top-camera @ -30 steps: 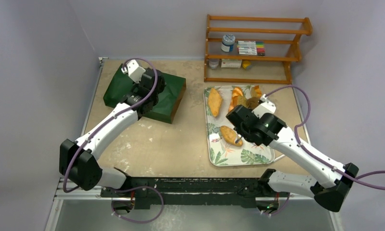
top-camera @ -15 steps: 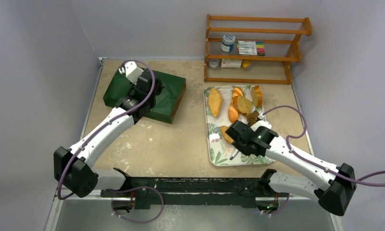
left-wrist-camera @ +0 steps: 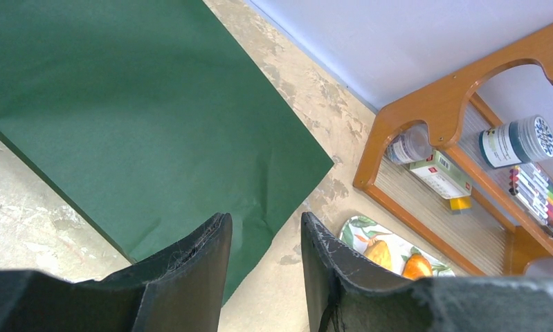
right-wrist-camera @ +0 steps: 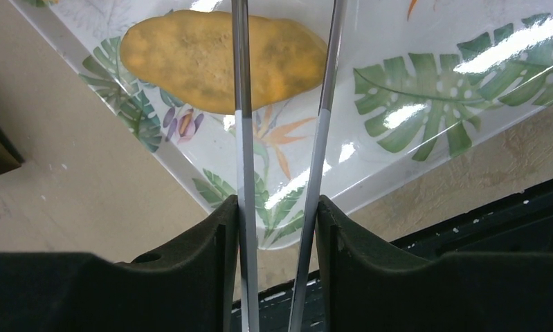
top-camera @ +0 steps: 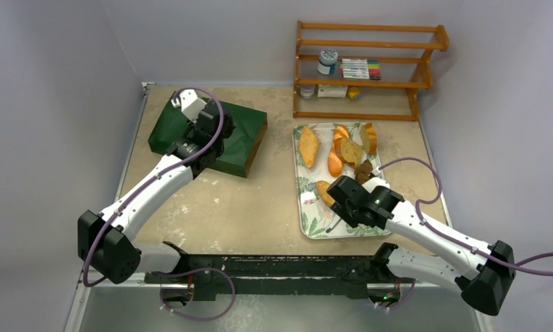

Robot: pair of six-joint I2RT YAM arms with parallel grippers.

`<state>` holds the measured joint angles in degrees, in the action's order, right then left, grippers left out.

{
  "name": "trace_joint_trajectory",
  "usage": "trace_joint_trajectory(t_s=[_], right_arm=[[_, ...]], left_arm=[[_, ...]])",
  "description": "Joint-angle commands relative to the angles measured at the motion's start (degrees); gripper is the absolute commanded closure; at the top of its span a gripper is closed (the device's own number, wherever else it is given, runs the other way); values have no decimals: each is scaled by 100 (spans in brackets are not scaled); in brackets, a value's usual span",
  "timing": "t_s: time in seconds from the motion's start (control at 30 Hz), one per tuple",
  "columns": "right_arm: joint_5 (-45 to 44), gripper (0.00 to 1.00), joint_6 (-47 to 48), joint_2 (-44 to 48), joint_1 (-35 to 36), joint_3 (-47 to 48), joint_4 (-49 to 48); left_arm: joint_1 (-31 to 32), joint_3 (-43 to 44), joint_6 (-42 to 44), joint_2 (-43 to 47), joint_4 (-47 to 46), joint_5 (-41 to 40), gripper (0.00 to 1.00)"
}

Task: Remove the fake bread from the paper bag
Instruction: Place the fake bread in the container.

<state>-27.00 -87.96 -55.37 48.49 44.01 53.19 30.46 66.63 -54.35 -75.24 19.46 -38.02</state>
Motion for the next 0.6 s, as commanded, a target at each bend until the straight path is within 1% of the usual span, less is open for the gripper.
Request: trace_joint_trajectory(t_s=[0.0, 0.23, 0.43, 0.57], right_arm=[[24, 56, -196, 202, 20, 15, 43], [35, 56, -247, 299, 99, 201, 196], [-163, 59, -437, 233, 428, 621, 462], [-371, 60, -710, 28, 798, 1077, 848]], left_arm=[[22, 60, 122, 140, -89, -183, 59], [22, 123, 66, 185, -16, -245, 59], [22, 198, 15, 190, 23, -297, 60], [22, 261, -5, 170, 33, -328, 60]])
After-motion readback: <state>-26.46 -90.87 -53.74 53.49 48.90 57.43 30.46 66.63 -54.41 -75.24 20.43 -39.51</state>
